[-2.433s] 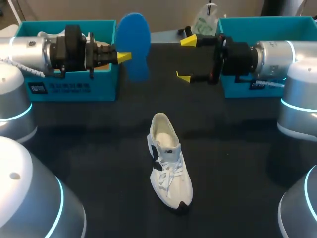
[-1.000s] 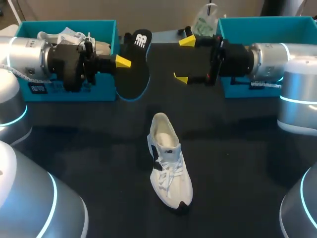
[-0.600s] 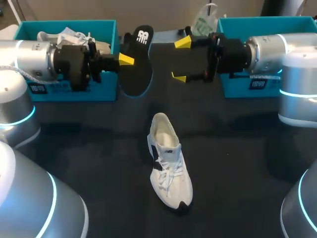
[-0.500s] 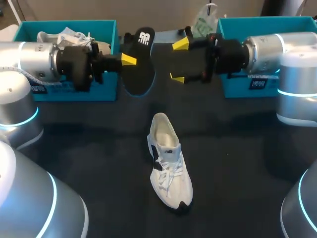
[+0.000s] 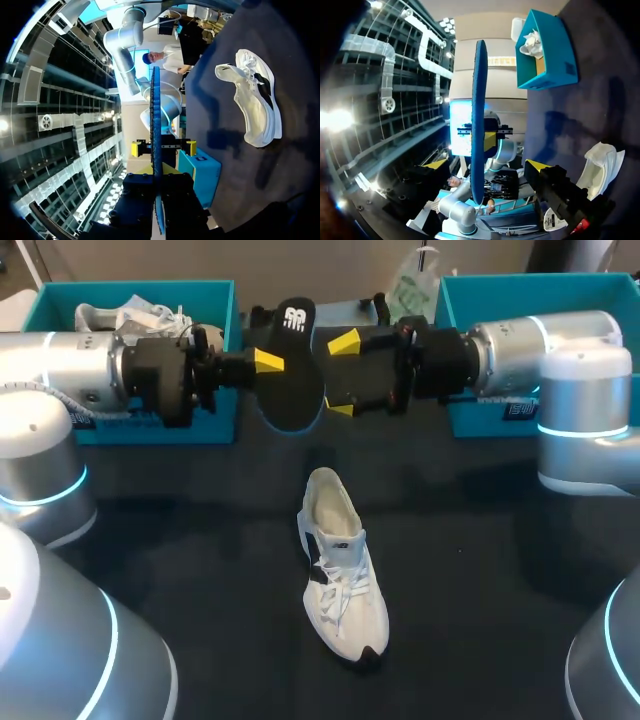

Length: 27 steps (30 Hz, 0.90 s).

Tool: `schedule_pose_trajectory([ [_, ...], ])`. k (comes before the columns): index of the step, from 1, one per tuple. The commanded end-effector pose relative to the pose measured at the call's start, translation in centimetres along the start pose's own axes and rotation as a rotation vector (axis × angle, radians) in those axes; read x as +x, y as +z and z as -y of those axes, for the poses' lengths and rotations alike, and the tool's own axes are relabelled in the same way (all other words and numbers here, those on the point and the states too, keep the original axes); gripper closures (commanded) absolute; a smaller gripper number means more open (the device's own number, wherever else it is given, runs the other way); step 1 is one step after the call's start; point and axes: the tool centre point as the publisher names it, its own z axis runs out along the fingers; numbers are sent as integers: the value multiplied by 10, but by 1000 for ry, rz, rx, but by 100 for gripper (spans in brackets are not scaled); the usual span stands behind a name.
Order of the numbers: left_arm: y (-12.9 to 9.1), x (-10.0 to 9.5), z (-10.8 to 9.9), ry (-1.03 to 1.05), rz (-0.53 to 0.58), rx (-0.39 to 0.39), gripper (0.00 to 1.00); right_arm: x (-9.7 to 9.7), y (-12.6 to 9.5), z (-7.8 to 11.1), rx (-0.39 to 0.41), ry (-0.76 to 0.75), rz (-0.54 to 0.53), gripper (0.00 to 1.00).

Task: Take the shoe out of the shoebox, open the shoe tongue, remove and reinsert the insole, then place the shoe into the shoebox

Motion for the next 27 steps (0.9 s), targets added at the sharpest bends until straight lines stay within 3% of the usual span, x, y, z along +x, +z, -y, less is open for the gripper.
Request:
schedule_pose_trajectory([
  [1,0,1,0,2,0,-1,100,0,1,0,0,0,2,0],
  [6,7,4,2,7,-41,-29,100,4,9,-8,22,15,58,0],
  [19,7,6,-3,14,-48,-86,100,-10,15,3,1,-12,51,0],
  [27,13,10,-6,26,-68,-104,100,-9,22,5,-1,-15,58,3],
])
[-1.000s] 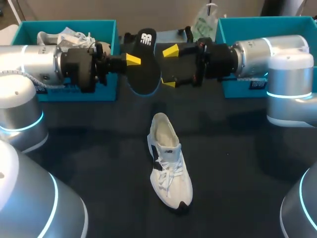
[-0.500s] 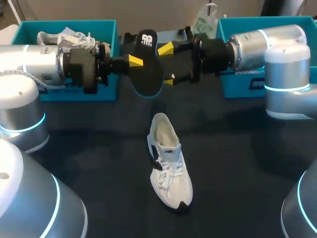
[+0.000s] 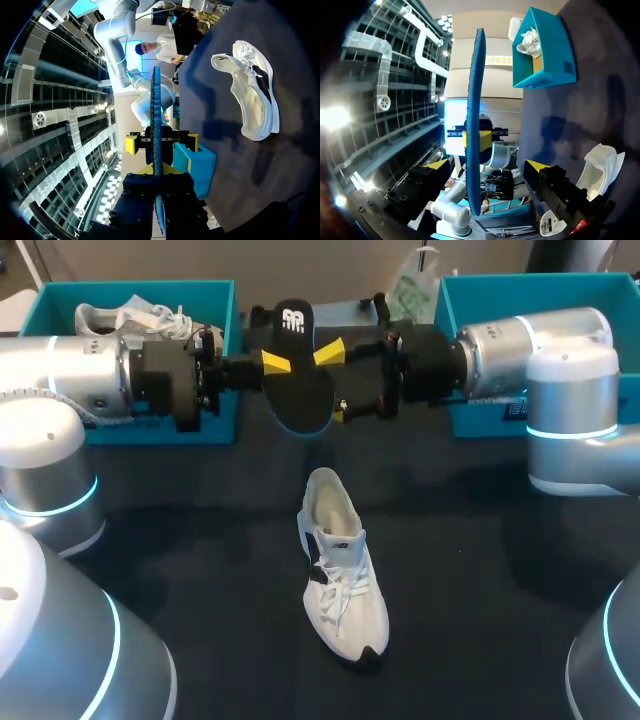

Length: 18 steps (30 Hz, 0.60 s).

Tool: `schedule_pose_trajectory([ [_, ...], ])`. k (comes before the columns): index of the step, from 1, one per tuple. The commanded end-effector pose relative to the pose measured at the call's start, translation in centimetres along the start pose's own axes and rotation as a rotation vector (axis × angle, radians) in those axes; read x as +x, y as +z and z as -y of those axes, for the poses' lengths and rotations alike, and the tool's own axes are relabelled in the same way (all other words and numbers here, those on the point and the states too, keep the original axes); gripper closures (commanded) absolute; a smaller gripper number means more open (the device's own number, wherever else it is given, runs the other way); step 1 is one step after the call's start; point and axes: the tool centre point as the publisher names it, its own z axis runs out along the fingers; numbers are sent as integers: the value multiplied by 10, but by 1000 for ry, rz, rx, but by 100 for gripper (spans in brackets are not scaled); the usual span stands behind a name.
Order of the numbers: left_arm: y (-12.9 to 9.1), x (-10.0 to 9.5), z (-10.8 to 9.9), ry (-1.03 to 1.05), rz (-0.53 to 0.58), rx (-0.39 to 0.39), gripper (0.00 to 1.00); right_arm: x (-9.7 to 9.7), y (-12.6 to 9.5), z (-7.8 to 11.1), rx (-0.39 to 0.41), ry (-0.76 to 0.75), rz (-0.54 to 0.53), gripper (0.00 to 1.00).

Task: Take the shoe out of the shoebox, open the shoe tongue, remove and reinsert the insole, then place the shoe into the shoebox

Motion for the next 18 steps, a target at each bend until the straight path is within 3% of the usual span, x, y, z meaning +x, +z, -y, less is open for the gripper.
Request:
schedule_pose_trajectory([
  [1,7,3,0,5,-9,-12,100,3,5,3,-6,1,13,4],
  [6,10,7,-1,3,-15,-18,100,4,8,5,-5,-3,20,15],
  [8,10,7,-1,1,-16,-22,100,5,10,5,-5,-8,24,28],
  [12,11,7,-2,-3,-13,-27,100,4,10,6,-8,-13,25,38],
  [14,11,6,-3,-5,-12,-33,100,4,10,7,-8,-10,26,48],
  [18,11,6,-4,-10,-10,-37,100,4,12,7,-8,-13,27,52],
])
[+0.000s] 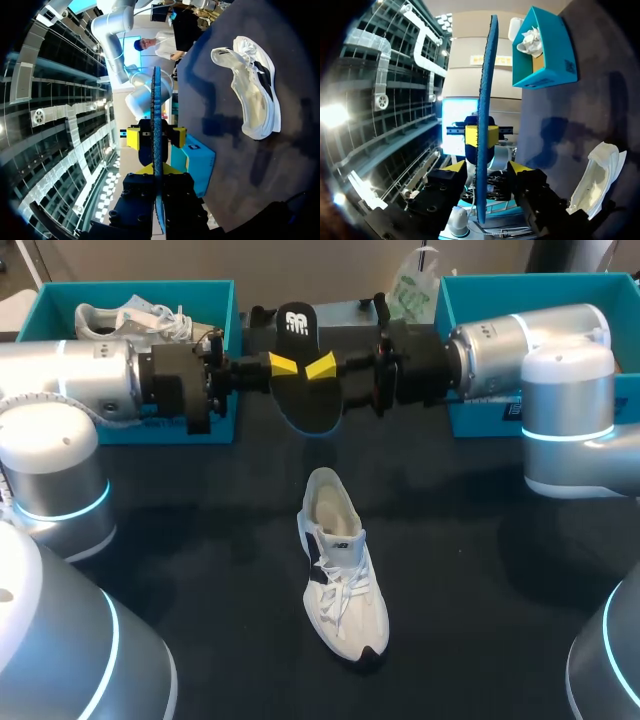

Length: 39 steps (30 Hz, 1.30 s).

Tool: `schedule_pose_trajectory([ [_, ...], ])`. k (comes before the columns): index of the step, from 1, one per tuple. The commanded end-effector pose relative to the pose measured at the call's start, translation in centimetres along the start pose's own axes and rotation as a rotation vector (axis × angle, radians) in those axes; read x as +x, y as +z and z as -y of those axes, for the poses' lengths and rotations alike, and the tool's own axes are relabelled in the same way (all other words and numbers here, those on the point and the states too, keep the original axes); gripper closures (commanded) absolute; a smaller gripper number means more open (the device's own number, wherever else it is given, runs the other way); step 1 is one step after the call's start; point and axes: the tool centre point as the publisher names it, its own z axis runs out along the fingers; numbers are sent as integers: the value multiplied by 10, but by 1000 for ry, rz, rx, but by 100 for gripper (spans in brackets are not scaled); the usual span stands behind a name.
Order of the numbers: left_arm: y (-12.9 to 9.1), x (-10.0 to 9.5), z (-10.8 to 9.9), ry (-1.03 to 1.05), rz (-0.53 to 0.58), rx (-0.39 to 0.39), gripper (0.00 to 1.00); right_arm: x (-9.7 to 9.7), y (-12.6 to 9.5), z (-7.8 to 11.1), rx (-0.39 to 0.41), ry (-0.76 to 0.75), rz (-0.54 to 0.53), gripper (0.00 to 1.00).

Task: Take the shoe out of the shoebox, open the shoe tongue, remove and reinsert the insole, then place the shoe into the shoebox

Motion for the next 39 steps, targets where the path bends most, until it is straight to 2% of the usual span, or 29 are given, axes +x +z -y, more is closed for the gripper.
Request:
schedule_pose_trajectory([
  [1,3,0,1,-1,1,-6,100,1,2,2,-5,-1,4,53],
  [15,4,0,0,2,0,-6,100,2,5,-2,9,-1,12,62],
  [23,5,0,2,9,4,-7,100,0,6,-2,6,2,6,73],
  [39,5,1,3,15,0,-3,100,-2,3,-3,8,8,2,78],
])
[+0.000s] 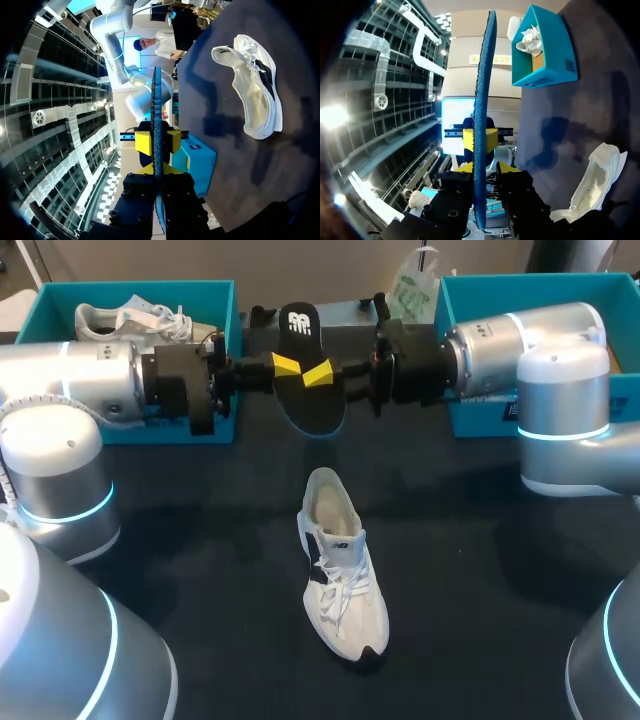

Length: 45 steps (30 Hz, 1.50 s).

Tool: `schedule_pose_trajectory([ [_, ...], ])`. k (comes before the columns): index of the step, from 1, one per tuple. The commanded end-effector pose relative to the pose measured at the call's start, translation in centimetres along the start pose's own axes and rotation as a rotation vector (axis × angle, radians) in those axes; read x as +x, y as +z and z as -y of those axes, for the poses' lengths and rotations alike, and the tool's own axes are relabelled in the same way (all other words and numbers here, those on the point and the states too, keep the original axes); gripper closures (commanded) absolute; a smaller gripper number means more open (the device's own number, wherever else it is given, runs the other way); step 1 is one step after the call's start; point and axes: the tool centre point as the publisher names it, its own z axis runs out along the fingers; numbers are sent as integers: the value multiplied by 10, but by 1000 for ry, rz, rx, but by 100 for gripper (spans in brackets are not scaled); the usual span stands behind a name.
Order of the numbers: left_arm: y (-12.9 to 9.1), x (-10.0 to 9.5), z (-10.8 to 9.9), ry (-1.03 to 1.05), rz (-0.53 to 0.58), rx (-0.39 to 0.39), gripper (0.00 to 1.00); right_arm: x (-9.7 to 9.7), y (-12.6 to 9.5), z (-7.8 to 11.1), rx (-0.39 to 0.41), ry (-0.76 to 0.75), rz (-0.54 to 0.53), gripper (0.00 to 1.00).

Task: Take the shoe out of the shoebox, open the shoe tongue, remove and reinsert the insole, then place the shoe into the shoebox

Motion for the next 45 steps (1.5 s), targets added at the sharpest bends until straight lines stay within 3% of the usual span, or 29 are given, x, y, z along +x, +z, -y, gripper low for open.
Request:
schedule_pose_trajectory([
  [1,2,2,1,2,-4,-2,100,0,0,0,1,0,0,78],
  [8,4,1,1,6,-5,-2,100,0,-1,-1,3,-2,-3,87],
  [11,4,1,0,7,-5,-2,100,-1,-1,-1,3,-1,-4,99],
  [19,5,1,-1,15,-13,-3,100,-1,-3,-3,5,-1,-6,100],
  [20,5,1,-1,15,-14,-2,86,-1,-3,-3,5,-2,-7,100],
  [21,5,1,-1,15,-15,-1,51,-1,-3,-3,6,-2,-7,100],
  [22,5,1,-1,13,-14,2,0,-1,-4,-4,6,-3,-7,100],
  [31,-16,4,4,-37,-47,24,0,-8,-16,-8,16,-54,11,100],
  [36,-36,14,13,-132,-140,36,0,-11,-26,-11,43,-149,60,100],
  [37,-41,15,17,-77,-178,89,0,-11,-28,-12,59,-177,70,100],
  [45,-41,15,17,-77,-178,89,0,-13,-31,-12,72,-209,53,100],
])
